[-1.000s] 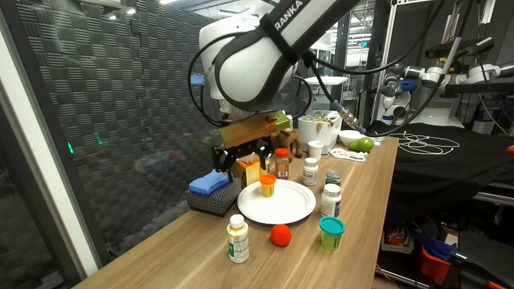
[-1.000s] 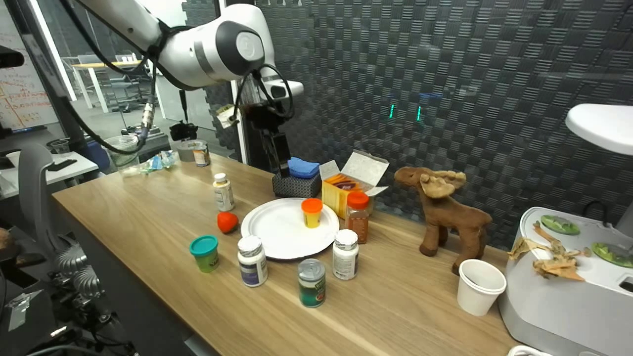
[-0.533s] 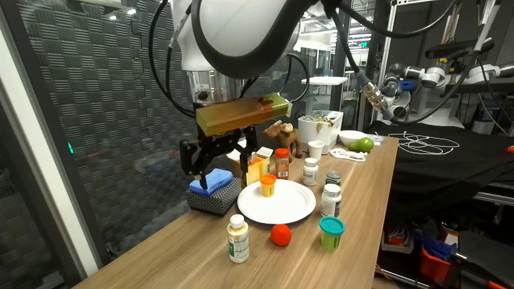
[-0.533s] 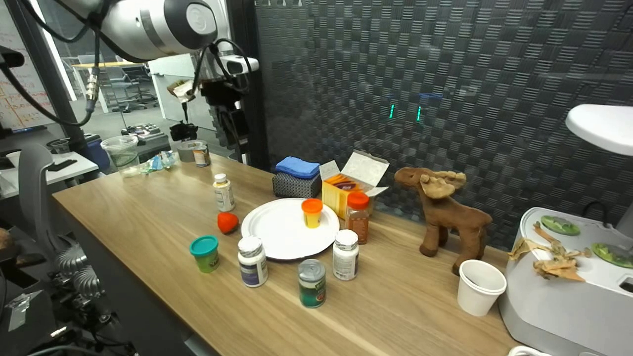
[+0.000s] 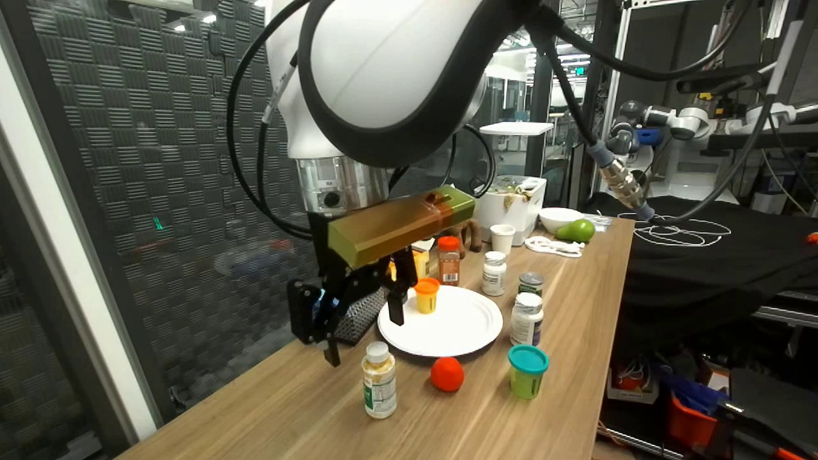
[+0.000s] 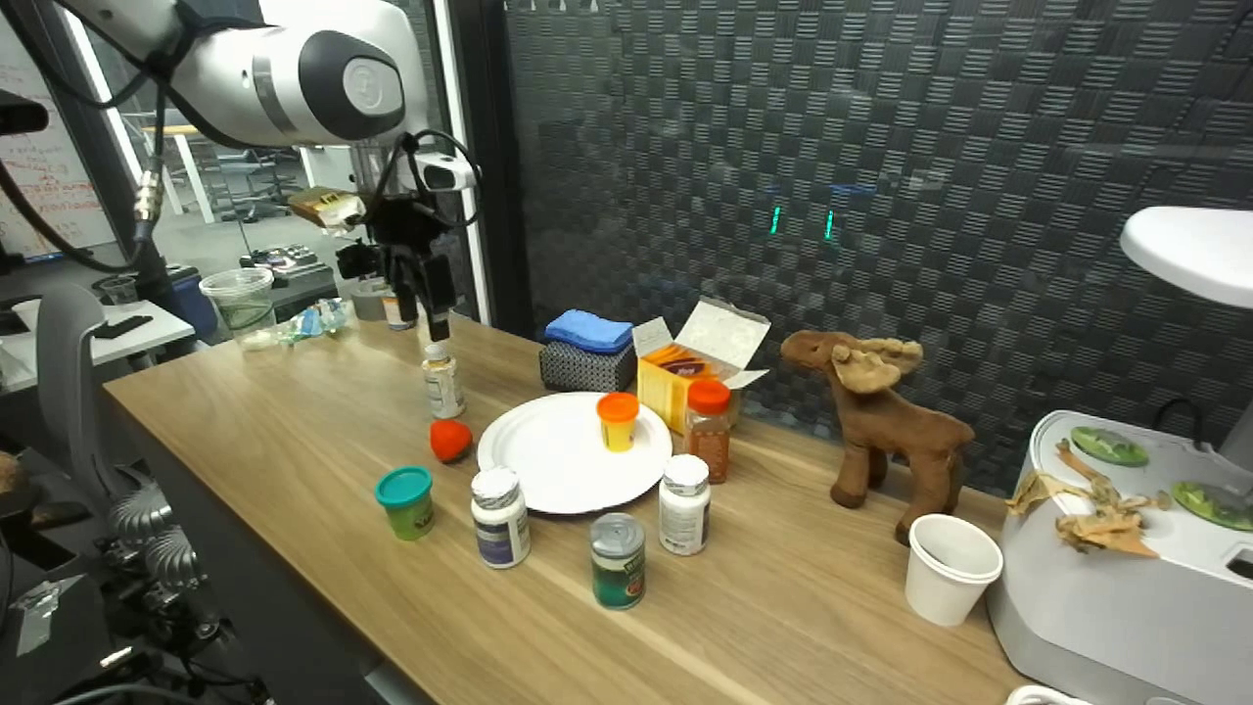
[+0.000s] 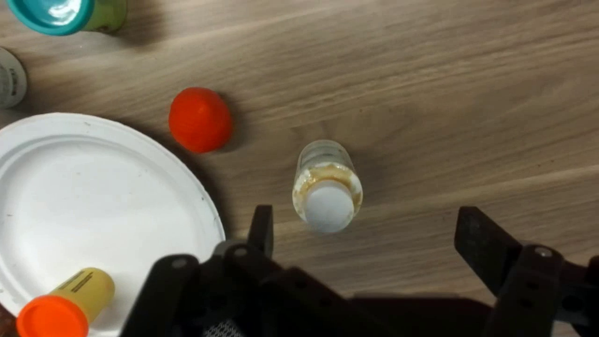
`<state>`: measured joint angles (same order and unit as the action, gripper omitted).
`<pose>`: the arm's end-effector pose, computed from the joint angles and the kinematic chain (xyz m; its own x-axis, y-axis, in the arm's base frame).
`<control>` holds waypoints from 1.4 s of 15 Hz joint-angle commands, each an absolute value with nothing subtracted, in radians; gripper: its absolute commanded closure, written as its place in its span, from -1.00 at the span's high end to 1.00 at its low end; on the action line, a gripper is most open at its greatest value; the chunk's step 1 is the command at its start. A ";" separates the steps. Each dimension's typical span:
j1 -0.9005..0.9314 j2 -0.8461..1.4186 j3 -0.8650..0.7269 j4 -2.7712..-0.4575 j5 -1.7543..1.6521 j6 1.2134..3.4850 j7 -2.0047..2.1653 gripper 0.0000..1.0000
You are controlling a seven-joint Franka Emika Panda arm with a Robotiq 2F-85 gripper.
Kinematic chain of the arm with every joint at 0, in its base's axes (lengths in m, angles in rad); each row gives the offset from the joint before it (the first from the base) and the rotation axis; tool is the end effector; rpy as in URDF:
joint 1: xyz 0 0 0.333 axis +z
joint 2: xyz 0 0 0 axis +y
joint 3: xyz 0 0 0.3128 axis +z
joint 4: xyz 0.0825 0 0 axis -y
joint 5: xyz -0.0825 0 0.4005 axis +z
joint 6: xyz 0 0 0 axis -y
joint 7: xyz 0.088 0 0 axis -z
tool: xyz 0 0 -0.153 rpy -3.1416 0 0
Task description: Pick up all the objects surrounding the white plate and arrange them on the plate
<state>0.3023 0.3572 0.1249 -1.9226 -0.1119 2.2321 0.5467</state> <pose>0.5727 0.2514 0.2437 0.9983 -0.0561 -0.0168 -0.0550 -0.9967 0.0589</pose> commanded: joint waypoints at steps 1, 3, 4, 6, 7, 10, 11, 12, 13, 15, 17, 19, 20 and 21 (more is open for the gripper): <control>0.297 0.341 0.137 -1.949 -0.074 2.229 0.481 1.00; 0.297 0.343 0.136 -1.954 -0.073 2.236 0.463 1.00; 0.300 0.345 0.132 -1.954 -0.082 2.236 0.463 1.00; 0.303 0.352 0.126 -1.949 -0.095 2.237 0.466 1.00; 0.306 0.357 0.122 -1.946 -0.103 2.241 0.472 1.00; 0.311 0.374 0.113 -1.936 -0.119 2.245 0.489 1.00; 0.313 0.378 0.110 -1.935 -0.125 2.244 0.494 0.95; 0.313 0.381 0.108 -1.935 -0.128 2.251 0.497 0.80; 0.316 0.383 0.101 -1.939 -0.137 2.266 0.515 0.46; 0.317 0.390 0.093 -1.932 -0.144 2.287 0.524 0.16; 0.320 0.397 0.085 -1.925 -0.158 2.303 0.528 -0.19; 0.321 0.399 0.080 -1.924 -0.166 2.310 0.530 -0.45; 0.322 0.393 0.079 -1.928 -0.170 2.312 0.532 -0.63; 0.322 0.388 0.079 -1.932 -0.172 2.316 0.533 -0.76</control>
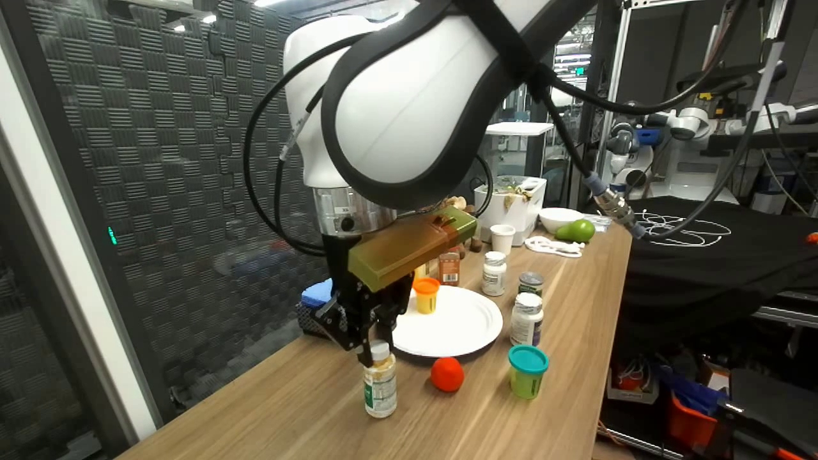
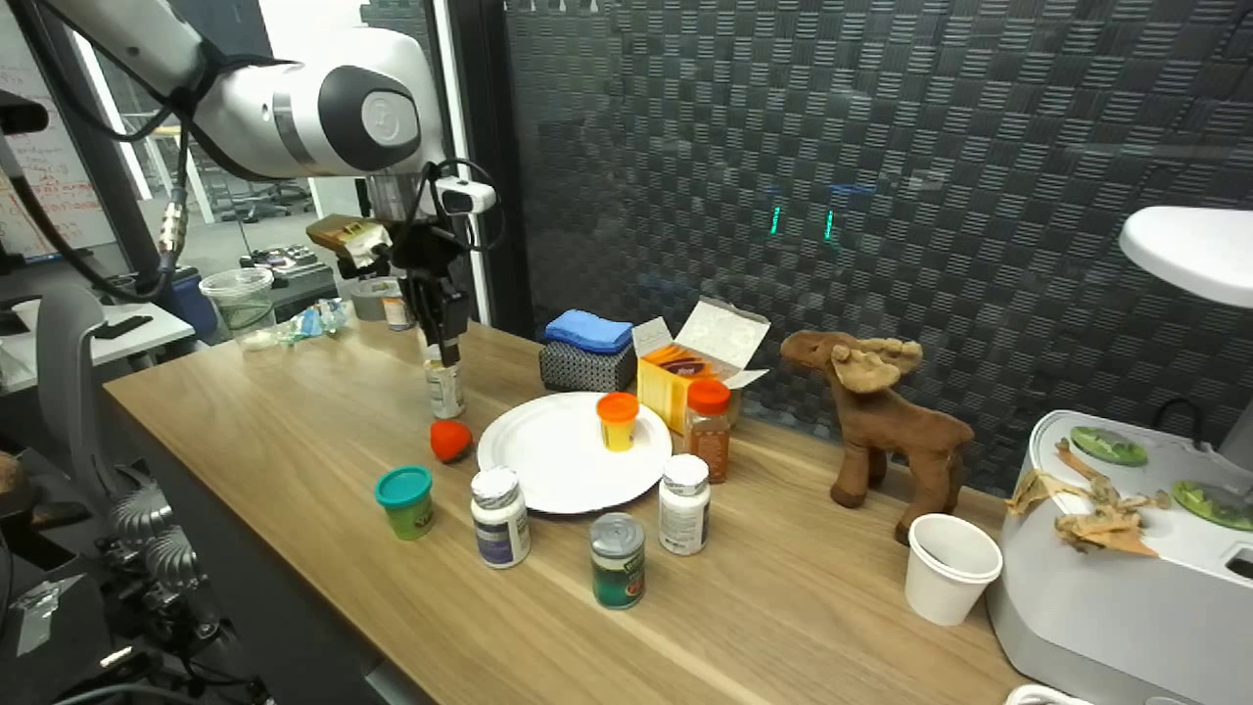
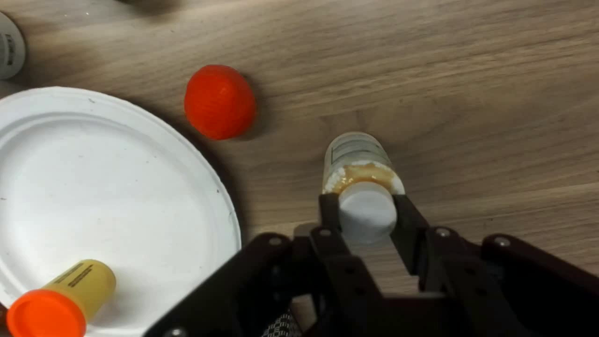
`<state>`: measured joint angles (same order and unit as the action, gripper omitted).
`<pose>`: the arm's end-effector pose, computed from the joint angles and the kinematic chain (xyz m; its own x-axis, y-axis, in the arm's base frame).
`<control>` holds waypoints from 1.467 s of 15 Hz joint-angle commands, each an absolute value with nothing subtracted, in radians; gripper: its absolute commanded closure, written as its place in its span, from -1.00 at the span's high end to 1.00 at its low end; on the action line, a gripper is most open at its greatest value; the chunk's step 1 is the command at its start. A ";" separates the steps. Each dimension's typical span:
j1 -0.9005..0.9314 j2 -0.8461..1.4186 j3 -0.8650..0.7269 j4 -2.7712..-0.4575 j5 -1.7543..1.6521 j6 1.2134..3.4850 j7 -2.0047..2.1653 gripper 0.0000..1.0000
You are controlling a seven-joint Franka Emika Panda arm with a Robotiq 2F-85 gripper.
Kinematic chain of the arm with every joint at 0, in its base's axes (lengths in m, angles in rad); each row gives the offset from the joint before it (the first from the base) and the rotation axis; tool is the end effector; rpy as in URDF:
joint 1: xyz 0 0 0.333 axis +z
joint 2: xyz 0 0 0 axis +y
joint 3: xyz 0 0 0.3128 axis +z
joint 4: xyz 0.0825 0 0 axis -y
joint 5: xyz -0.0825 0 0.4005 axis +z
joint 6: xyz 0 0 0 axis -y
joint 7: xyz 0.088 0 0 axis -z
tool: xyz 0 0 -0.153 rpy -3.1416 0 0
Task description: Pick up all the objects surrounding the white plate and arrange them on the plate
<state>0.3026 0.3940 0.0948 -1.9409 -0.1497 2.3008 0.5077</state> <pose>0.5804 0.2343 0.2179 0.9999 -0.0151 0.0050 -0.0154 -0.9967 0.0794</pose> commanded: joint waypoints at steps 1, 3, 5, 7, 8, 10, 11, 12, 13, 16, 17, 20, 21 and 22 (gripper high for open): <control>0.322 0.378 0.080 -1.938 -0.169 2.314 0.535 -0.89; 0.321 0.350 0.077 -1.948 -0.169 2.290 0.548 -0.83; 0.313 0.310 0.067 -1.962 -0.169 2.278 0.570 -0.84; 0.292 0.262 0.055 -1.984 -0.154 2.278 0.586 -0.84; 0.285 0.238 0.039 -1.994 -0.167 2.270 0.609 -0.84; 0.265 0.218 0.019 -1.994 -0.181 2.246 0.628 -0.84; 0.256 0.220 0.010 -1.989 -0.193 2.230 0.636 -0.84; 0.246 0.229 0.005 -1.983 -0.202 2.217 0.640 -0.84; 0.236 0.247 0.004 -1.978 -0.208 2.208 0.641 -0.84; 0.221 0.302 0.001 -1.967 -0.219 2.213 0.648 -0.84; 0.220 0.327 -0.002 -1.957 -0.220 2.221 0.658 -0.84; 0.224 0.362 -0.015 -1.937 -0.221 2.237 0.692 -0.84; 0.227 0.367 -0.021 -1.932 -0.229 2.239 0.706 -0.84; 0.228 0.368 -0.028 -1.921 -0.240 2.239 0.719 -0.85</control>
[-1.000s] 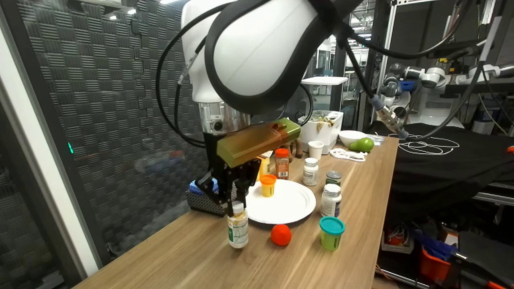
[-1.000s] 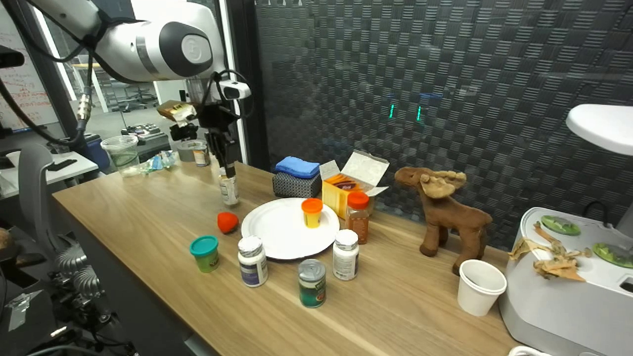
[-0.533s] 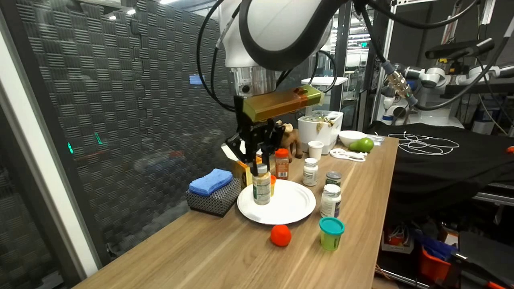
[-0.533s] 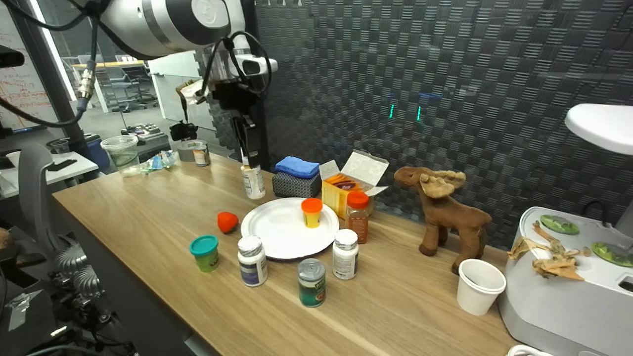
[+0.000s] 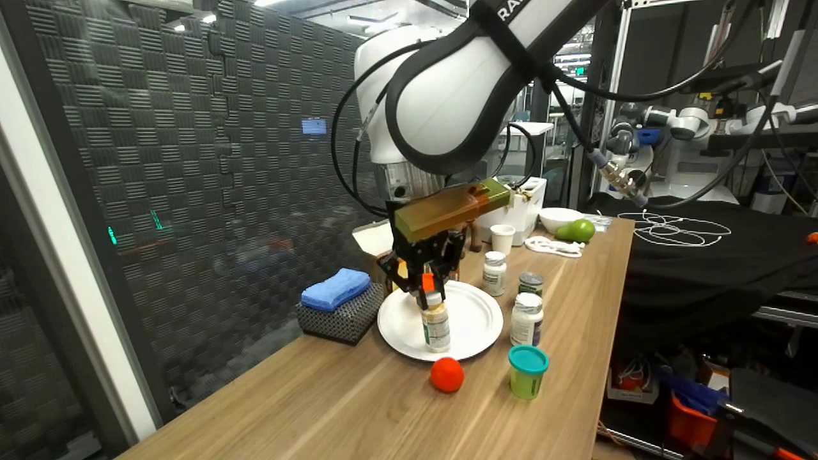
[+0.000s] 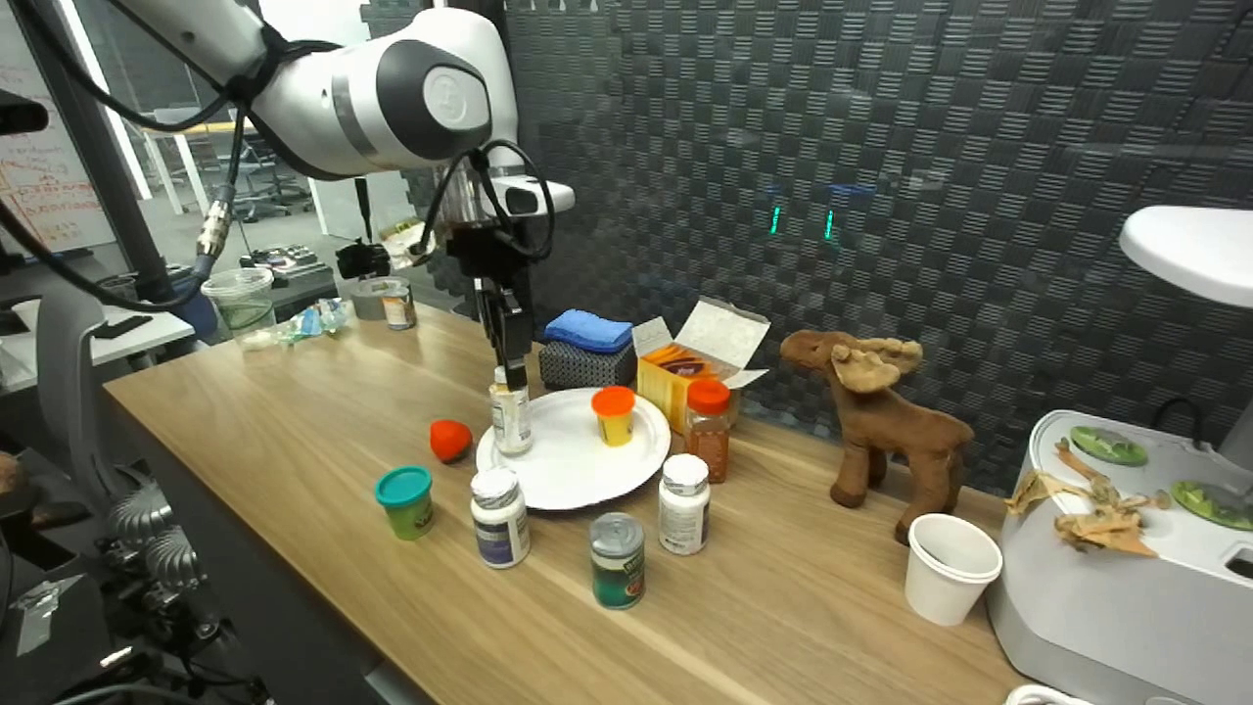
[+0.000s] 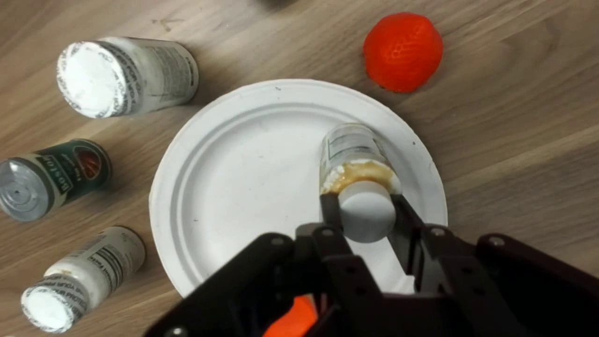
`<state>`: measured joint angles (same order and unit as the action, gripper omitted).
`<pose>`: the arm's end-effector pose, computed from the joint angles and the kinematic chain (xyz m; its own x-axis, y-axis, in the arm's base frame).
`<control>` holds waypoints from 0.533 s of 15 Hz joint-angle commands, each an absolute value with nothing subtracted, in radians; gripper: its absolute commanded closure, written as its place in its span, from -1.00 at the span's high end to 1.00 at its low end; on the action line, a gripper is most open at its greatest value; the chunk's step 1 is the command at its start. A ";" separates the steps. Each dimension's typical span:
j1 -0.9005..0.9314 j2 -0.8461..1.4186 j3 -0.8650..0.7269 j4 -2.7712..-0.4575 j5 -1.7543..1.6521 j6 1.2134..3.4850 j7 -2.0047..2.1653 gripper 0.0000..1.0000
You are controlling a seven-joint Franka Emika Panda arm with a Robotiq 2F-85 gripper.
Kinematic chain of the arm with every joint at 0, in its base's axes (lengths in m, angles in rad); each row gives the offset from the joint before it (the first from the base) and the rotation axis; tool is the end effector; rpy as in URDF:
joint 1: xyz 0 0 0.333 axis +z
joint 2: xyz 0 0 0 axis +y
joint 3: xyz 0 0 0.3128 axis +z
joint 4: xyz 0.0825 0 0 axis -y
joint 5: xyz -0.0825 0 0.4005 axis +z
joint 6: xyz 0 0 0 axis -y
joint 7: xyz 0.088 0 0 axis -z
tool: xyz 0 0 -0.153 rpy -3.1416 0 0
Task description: Pick up all the objects surrounding the white plate and arrange them on the plate
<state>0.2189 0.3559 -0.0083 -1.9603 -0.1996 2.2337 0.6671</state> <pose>0.6018 0.1152 0.2277 0.9475 -0.3190 0.0198 -0.3175 -0.9323 0.1734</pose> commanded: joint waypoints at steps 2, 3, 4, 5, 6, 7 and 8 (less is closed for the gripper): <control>0.225 0.372 -0.039 -1.907 -0.264 2.236 0.745 -0.84; 0.223 0.374 -0.043 -1.902 -0.270 2.237 0.753 -0.84; 0.220 0.376 -0.047 -1.895 -0.273 2.238 0.759 -0.84; 0.216 0.381 -0.051 -1.886 -0.275 2.239 0.763 -0.84; 0.212 0.385 -0.052 -1.879 -0.270 2.243 0.762 -0.85; 0.207 0.391 -0.052 -1.871 -0.262 2.253 0.759 -0.85; 0.203 0.398 -0.052 -1.860 -0.258 2.258 0.757 -0.85</control>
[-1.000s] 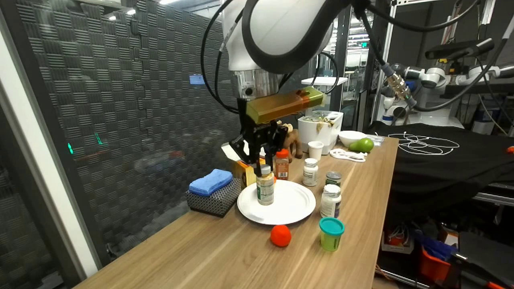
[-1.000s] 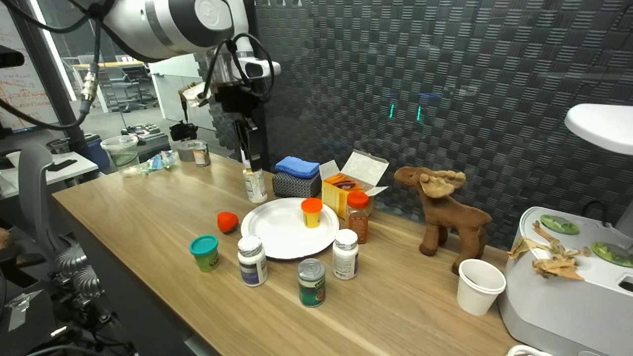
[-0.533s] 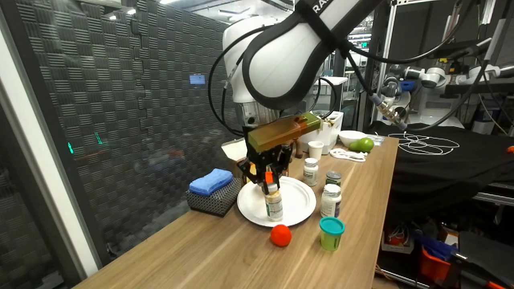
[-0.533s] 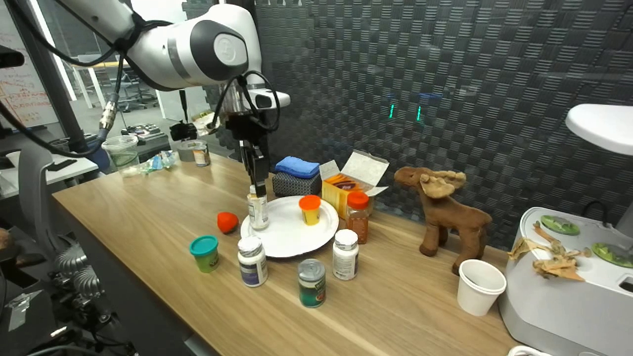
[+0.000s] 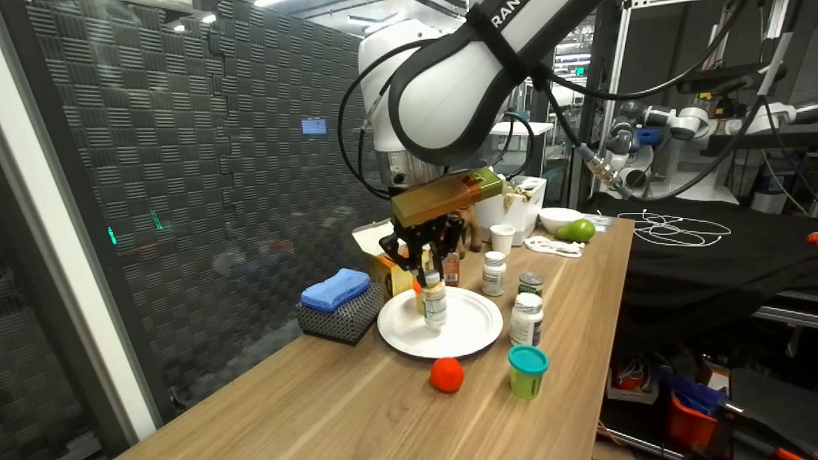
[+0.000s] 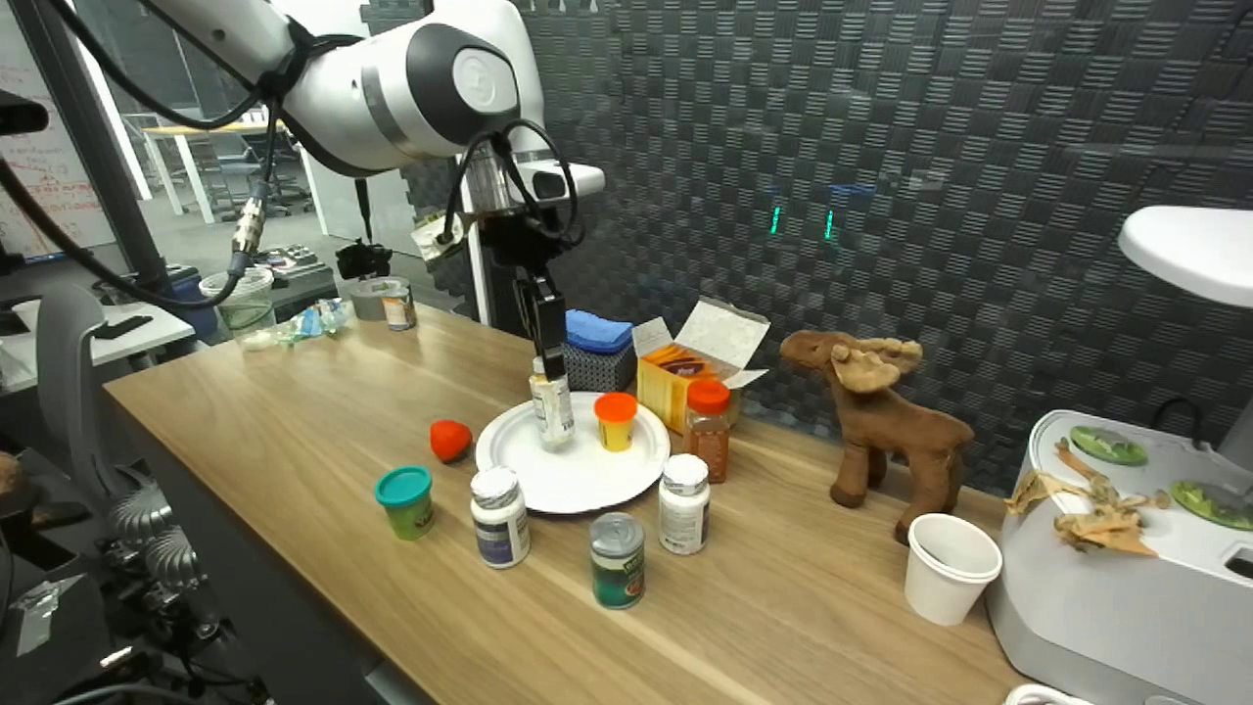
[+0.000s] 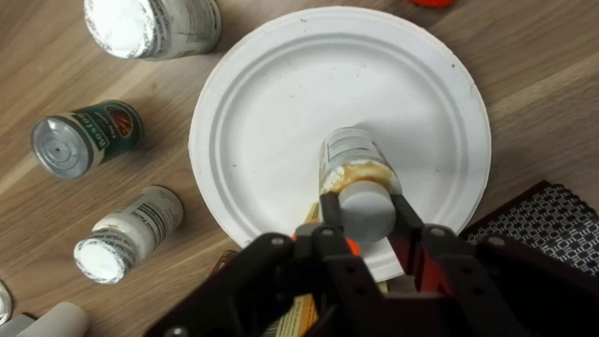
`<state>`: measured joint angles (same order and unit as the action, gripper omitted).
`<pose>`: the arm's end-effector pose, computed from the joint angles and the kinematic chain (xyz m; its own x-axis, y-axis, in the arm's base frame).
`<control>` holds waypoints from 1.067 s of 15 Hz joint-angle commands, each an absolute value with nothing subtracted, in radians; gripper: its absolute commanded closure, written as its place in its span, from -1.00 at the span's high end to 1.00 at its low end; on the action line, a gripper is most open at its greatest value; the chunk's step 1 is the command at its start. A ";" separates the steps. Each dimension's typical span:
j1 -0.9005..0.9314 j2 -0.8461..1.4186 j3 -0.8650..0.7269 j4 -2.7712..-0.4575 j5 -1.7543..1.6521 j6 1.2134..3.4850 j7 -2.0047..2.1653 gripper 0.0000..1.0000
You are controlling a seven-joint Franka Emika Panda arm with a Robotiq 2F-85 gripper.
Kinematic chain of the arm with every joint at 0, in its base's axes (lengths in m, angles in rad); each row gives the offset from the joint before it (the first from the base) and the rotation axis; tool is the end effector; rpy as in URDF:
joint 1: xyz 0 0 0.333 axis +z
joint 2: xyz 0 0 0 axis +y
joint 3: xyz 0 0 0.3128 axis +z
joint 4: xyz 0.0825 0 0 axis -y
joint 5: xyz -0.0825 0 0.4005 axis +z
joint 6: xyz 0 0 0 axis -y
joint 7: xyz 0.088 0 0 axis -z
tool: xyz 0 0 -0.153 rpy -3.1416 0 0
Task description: Pick up all the objects surrounding the white plate and arrange them on the plate
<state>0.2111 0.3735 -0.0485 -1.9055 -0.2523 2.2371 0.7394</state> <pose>0.6260 0.0865 0.2419 0.9154 -0.3911 0.0957 -0.4025 -0.8949 0.1926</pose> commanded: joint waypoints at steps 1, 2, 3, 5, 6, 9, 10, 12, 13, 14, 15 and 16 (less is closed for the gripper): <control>0.199 0.407 -0.052 -1.850 -0.251 2.266 0.758 -0.85; 0.194 0.416 -0.051 -1.841 -0.243 2.275 0.760 -0.85; 0.189 0.426 -0.050 -1.833 -0.233 2.287 0.760 -0.85; 0.179 0.449 -0.047 -1.816 -0.206 2.309 0.757 -0.85; 0.174 0.460 -0.043 -1.811 -0.188 2.322 0.750 -0.85; 0.171 0.487 -0.041 -1.799 -0.141 2.352 0.741 -0.85; 0.172 0.493 -0.042 -1.795 -0.130 2.359 0.740 -0.85; 0.177 0.498 -0.049 -1.786 -0.132 2.360 0.745 -0.85; 0.181 0.497 -0.052 -1.784 -0.138 2.357 0.741 -0.83; 0.183 0.494 -0.052 -1.785 -0.146 2.353 0.732 0.11; 0.190 0.490 -0.056 -1.786 -0.158 2.350 0.735 0.14; 0.199 0.479 -0.061 -1.791 -0.173 2.344 0.741 0.26</control>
